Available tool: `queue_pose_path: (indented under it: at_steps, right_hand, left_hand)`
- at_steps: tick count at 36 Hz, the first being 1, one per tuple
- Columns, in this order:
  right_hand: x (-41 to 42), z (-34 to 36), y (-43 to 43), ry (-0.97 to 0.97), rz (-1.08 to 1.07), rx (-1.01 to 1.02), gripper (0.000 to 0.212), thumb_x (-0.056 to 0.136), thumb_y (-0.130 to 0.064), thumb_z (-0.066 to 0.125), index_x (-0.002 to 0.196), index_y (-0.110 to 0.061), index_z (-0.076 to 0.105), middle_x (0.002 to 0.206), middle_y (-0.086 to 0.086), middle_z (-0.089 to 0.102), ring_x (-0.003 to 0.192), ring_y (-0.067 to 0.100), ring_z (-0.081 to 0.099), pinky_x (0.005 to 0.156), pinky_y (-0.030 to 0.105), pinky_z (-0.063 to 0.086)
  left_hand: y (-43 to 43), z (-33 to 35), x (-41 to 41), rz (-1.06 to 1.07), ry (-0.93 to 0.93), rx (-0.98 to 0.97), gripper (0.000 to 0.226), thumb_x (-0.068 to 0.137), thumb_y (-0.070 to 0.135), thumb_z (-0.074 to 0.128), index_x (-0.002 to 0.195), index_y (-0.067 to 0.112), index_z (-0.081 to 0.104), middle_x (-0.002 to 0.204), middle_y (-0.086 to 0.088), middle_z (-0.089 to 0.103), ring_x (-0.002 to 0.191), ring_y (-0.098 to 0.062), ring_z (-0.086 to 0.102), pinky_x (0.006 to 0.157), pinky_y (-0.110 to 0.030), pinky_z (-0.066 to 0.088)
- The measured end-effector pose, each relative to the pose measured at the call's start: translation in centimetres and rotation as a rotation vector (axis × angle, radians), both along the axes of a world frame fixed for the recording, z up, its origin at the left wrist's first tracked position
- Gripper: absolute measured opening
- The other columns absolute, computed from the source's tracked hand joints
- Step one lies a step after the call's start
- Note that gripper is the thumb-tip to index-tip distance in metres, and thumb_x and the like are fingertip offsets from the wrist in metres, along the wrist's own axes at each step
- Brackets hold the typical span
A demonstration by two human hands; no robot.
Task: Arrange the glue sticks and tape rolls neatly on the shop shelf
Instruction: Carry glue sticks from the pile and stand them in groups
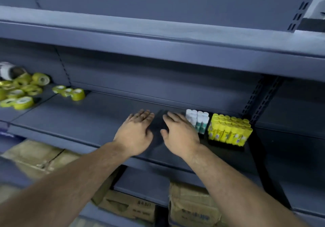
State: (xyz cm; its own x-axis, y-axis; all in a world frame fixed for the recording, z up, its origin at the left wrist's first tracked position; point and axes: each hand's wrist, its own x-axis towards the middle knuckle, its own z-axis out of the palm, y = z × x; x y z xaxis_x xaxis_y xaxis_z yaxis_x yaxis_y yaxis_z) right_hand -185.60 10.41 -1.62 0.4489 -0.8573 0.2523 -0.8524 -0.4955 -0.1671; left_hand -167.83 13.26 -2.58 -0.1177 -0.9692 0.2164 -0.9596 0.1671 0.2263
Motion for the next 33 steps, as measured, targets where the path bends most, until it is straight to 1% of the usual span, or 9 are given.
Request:
queue_pose_path:
  at_steps: [2, 4, 8, 11, 17, 21, 25, 29, 33]
  right_hand:
    - [1.8, 0.0, 0.2, -0.006, 0.018, 0.018, 0.056, 0.1, -0.039, 0.05, 0.153, -0.021, 0.039, 0.162, -0.004, 0.032, 0.149, 0.017, 0.025, 0.119, 0.028, 0.02]
    - [3.9, 0.1, 0.6, -0.002, 0.036, 0.027, 0.056, 0.1, -0.04, 0.049, 0.152, -0.023, 0.04, 0.162, -0.006, 0.032, 0.148, 0.016, 0.026, 0.118, 0.028, 0.023]
    - [9.0, 0.6, 1.8, 0.014, 0.087, 0.052, 0.055, 0.102, -0.04, 0.047, 0.154, -0.024, 0.037, 0.162, -0.008, 0.029, 0.148, 0.014, 0.024, 0.118, 0.03, 0.024]
    - [13.6, 0.8, 2.9, 0.012, 0.131, 0.054, 0.054, 0.102, -0.039, 0.048, 0.153, -0.024, 0.039, 0.162, -0.007, 0.03, 0.149, 0.014, 0.024, 0.119, 0.03, 0.024]
    - [25.7, 0.9, 5.3, 0.027, 0.231, 0.075, 0.053, 0.103, -0.039, 0.048, 0.153, -0.023, 0.04, 0.162, -0.006, 0.032, 0.149, 0.015, 0.023, 0.12, 0.031, 0.024]
    - [34.5, 0.9, 7.0, 0.036, 0.318, 0.09, 0.052, 0.103, -0.039, 0.047, 0.152, -0.024, 0.041, 0.162, -0.007, 0.032, 0.149, 0.014, 0.023, 0.119, 0.031, 0.024]
    - [42.5, 1.1, 8.2, 0.047, 0.397, 0.099, 0.052, 0.102, -0.04, 0.048, 0.152, -0.024, 0.042, 0.161, -0.007, 0.034, 0.149, 0.014, 0.024, 0.118, 0.029, 0.023]
    - [49.5, 1.1, 8.2, 0.06, 0.482, 0.109, 0.049, 0.101, -0.037, 0.05, 0.149, -0.025, 0.046, 0.16, -0.007, 0.035, 0.148, 0.013, 0.025, 0.116, 0.028, 0.023]
    - [55.8, 0.6, 7.3, 0.081, 0.563, 0.117, 0.049, 0.102, -0.035, 0.049, 0.149, -0.024, 0.045, 0.159, -0.005, 0.036, 0.147, 0.015, 0.027, 0.116, 0.028, 0.022]
  left_hand:
    - [1.2, 0.0, 1.9, 0.031, -0.009, -0.002, 0.073, 0.083, 0.032, 0.028, 0.155, 0.016, 0.031, 0.162, -0.002, 0.028, 0.152, -0.017, 0.016, 0.124, -0.034, 0.009]
    - [2.3, 0.1, 3.9, 0.061, -0.013, -0.01, 0.073, 0.084, 0.033, 0.027, 0.155, 0.017, 0.031, 0.162, -0.001, 0.027, 0.152, -0.016, 0.015, 0.123, -0.033, 0.007]
    - [4.2, 0.4, 8.7, 0.135, 0.001, -0.038, 0.074, 0.084, 0.036, 0.027, 0.156, 0.02, 0.027, 0.163, 0.003, 0.023, 0.152, -0.013, 0.011, 0.123, -0.031, 0.003]
    - [5.9, 0.6, 13.2, 0.188, 0.024, -0.048, 0.076, 0.083, 0.038, 0.026, 0.157, 0.022, 0.025, 0.164, 0.005, 0.018, 0.152, -0.011, 0.008, 0.123, -0.03, 0.002]
    - [10.4, 0.3, 24.6, 0.269, 0.058, -0.056, 0.073, 0.087, 0.039, 0.026, 0.158, 0.023, 0.024, 0.165, 0.006, 0.016, 0.153, -0.01, 0.004, 0.122, -0.028, -0.002]
    - [13.2, -0.1, 32.7, 0.355, 0.057, -0.076, 0.065, 0.095, 0.04, 0.034, 0.158, 0.024, 0.023, 0.165, 0.006, 0.016, 0.153, -0.01, 0.002, 0.122, -0.03, -0.003]
    - [15.6, 0.0, 39.5, 0.427, 0.046, -0.064, 0.067, 0.095, 0.041, 0.036, 0.158, 0.022, 0.023, 0.165, 0.005, 0.017, 0.153, -0.012, 0.002, 0.122, -0.032, -0.002]
    - [16.8, -0.2, 45.5, 0.525, 0.074, -0.067, 0.074, 0.086, 0.044, 0.031, 0.157, 0.022, 0.026, 0.164, 0.004, 0.019, 0.153, -0.013, 0.005, 0.122, -0.033, 0.0]
    - [17.1, -1.0, 50.8, 0.627, 0.077, -0.075, 0.074, 0.086, 0.044, 0.03, 0.157, 0.023, 0.027, 0.164, 0.005, 0.021, 0.153, -0.012, 0.007, 0.121, -0.031, 0.0]
